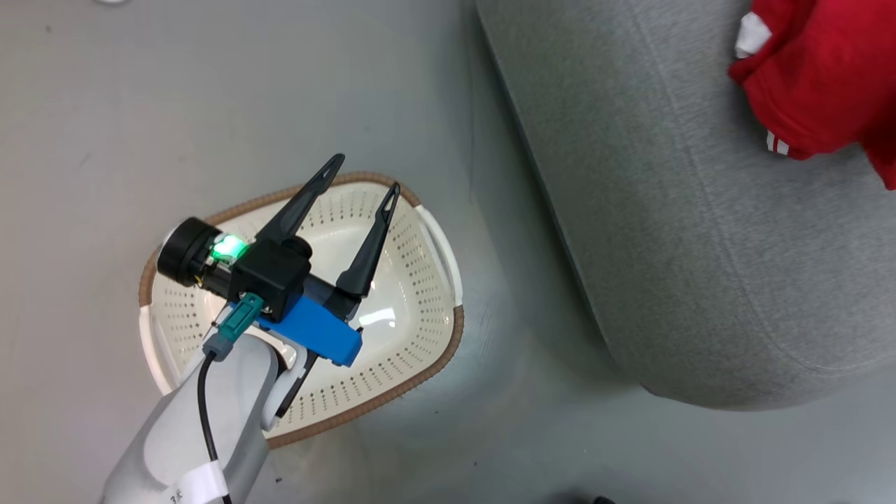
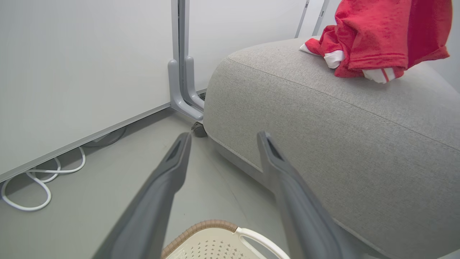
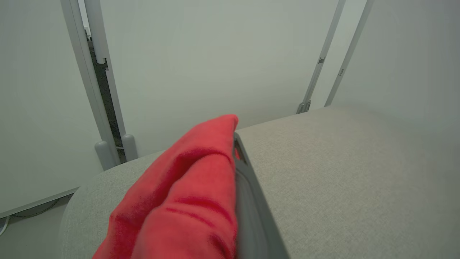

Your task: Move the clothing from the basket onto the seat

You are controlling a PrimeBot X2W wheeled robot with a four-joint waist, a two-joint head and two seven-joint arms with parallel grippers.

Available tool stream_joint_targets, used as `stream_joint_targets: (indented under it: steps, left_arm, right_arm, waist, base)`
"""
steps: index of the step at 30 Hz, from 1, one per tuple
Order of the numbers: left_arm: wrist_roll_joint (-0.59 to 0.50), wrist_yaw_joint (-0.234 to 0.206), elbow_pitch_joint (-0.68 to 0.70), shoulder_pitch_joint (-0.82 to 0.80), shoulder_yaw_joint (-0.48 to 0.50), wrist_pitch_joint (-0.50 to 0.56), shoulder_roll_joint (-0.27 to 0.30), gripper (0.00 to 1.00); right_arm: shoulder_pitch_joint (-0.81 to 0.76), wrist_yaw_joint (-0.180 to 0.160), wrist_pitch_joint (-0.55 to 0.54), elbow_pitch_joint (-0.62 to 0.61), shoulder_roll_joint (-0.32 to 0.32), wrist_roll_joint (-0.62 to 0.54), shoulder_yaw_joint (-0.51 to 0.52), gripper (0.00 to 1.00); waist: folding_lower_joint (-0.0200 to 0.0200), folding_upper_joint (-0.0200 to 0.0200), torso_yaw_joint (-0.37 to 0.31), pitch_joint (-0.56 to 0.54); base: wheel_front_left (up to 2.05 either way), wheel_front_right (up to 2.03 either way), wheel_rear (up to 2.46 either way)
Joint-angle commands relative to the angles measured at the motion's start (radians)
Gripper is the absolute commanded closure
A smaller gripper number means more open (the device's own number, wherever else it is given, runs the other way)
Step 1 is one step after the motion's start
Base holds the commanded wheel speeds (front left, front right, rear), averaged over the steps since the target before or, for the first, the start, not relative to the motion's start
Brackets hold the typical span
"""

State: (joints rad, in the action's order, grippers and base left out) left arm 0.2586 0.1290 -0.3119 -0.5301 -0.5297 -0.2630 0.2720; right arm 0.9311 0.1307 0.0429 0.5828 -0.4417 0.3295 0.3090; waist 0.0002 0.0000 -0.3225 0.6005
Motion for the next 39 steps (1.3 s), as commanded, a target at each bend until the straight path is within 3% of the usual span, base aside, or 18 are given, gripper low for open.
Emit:
stream_joint_targets:
  steps: [1,10,19,20,22,39]
  left_arm:
    - [-0.007,0.002,0.006,-0.025,-0.004,-0.003,0.005,0.00]
    - [0.000,0.002,0.005,-0.049,-0.021,-0.003,0.011,0.00]
    - [0.010,0.002,-0.007,-0.047,-0.027,-0.003,-0.009,0.00]
    - [0.011,0.002,-0.008,-0.043,-0.027,-0.003,-0.010,0.00]
    - [0.011,0.002,-0.009,-0.038,-0.026,-0.003,-0.012,0.00]
    - [0.018,0.002,-0.017,-0.009,-0.010,-0.003,-0.034,0.00]
  right_arm:
    - [-0.015,0.000,0.015,0.024,0.001,-0.005,0.007,1.00]
    - [-0.003,0.000,0.094,0.229,0.022,-0.025,0.021,1.00]
    - [0.015,0.000,0.144,0.342,0.008,-0.026,-0.025,1.00]
    - [0.017,0.000,0.146,0.352,0.007,-0.020,-0.030,0.89]
    - [0.021,0.000,0.155,0.366,0.006,-0.010,-0.037,0.00]
    - [-0.036,0.000,0.205,0.415,0.026,0.053,-0.107,0.00]
  waist:
    - [-0.0002,0.0000,0.025,0.049]
    - [-0.0002,0.0000,0.035,0.084]
    - [-0.0002,0.0000,0.045,0.049]
    - [-0.0002,0.0000,0.046,0.045]
    - [-0.0002,0.0000,0.047,0.040]
    - [-0.0002,0.0000,0.045,-0.017]
  base:
    - [0.00,0.00,0.00]
    - [0.00,0.00,0.00]
    - [0.00,0.00,0.00]
    - [0.00,0.00,0.00]
    - [0.00,0.00,0.00]
    - [0.00,0.00,0.00]
